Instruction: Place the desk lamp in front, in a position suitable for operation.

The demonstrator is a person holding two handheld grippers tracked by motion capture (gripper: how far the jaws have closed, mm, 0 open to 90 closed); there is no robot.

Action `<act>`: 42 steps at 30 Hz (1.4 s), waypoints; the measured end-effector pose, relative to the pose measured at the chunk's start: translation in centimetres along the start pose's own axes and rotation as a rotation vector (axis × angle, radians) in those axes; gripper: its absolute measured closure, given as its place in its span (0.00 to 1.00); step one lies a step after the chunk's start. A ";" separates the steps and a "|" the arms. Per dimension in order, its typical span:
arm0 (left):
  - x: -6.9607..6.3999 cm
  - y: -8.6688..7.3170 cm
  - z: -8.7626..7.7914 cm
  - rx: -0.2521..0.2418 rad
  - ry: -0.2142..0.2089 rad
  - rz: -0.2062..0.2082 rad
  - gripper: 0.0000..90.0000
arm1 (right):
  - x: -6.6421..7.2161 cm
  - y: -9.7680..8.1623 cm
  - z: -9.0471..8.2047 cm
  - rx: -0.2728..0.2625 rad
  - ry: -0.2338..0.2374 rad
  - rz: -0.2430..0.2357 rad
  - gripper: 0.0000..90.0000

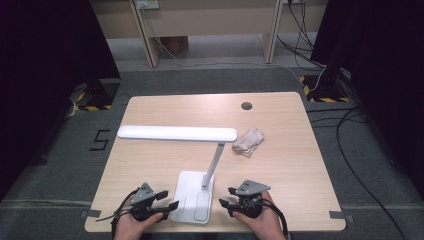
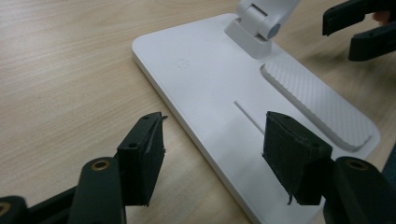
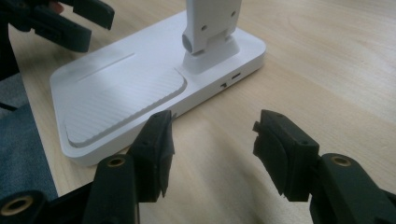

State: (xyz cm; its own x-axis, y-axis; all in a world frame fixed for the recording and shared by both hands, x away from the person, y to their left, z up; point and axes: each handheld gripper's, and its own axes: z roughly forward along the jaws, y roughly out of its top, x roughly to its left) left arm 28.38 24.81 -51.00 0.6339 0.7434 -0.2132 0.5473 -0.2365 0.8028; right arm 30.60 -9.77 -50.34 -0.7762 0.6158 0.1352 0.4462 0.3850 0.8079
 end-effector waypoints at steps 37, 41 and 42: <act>-3.1 -2.1 -0.6 0.108 -0.041 0.142 0.39 | -0.4 7.3 -1.0 -0.194 0.034 -0.131 0.46; -3.1 -2.2 -0.5 0.121 -0.035 0.144 0.39 | -0.3 7.5 -1.0 -0.196 0.032 -0.148 0.46; -3.2 -2.2 -0.5 0.128 -0.034 0.150 0.39 | -0.2 7.6 -0.9 -0.195 0.033 -0.148 0.46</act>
State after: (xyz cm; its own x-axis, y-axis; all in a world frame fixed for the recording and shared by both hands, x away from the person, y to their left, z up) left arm 24.91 23.30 -51.79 0.7303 0.6731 -0.1169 0.5090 -0.4220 0.7502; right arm 33.72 -7.65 -43.72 -0.8425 0.5382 0.0233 0.2347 0.3278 0.9151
